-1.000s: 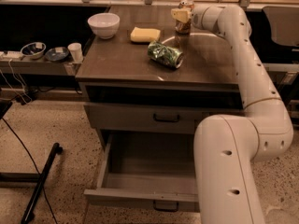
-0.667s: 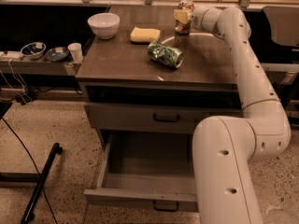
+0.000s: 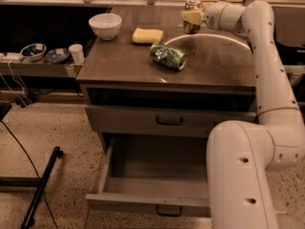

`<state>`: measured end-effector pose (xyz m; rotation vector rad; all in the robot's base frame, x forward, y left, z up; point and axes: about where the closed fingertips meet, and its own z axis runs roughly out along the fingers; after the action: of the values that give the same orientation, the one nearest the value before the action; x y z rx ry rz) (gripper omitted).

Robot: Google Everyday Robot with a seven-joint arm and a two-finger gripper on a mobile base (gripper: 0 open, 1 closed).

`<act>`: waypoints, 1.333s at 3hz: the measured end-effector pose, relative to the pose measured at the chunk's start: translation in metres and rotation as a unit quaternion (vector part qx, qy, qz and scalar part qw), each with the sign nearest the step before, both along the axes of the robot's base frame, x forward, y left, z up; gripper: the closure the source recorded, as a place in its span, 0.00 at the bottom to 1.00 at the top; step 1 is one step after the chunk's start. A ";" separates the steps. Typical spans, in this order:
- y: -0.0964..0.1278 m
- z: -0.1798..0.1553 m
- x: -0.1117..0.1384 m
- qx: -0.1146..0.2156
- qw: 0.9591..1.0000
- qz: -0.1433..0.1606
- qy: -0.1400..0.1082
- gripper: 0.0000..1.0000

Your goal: Place orange can into middle drawer

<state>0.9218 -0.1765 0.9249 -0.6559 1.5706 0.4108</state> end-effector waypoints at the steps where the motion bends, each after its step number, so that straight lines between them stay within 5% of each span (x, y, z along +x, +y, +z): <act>1: 0.001 0.014 -0.030 -0.031 0.998 0.048 -0.015 1.00; 3: 0.020 0.052 -0.092 -0.038 0.991 0.120 -0.033 1.00; 4: 0.013 0.098 -0.137 -0.023 0.991 0.118 -0.061 1.00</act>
Offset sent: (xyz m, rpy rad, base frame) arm -0.1458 0.0323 0.0251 -0.0995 -0.0687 0.2375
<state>0.7849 -0.1636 1.0228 -0.8910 1.3945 0.5004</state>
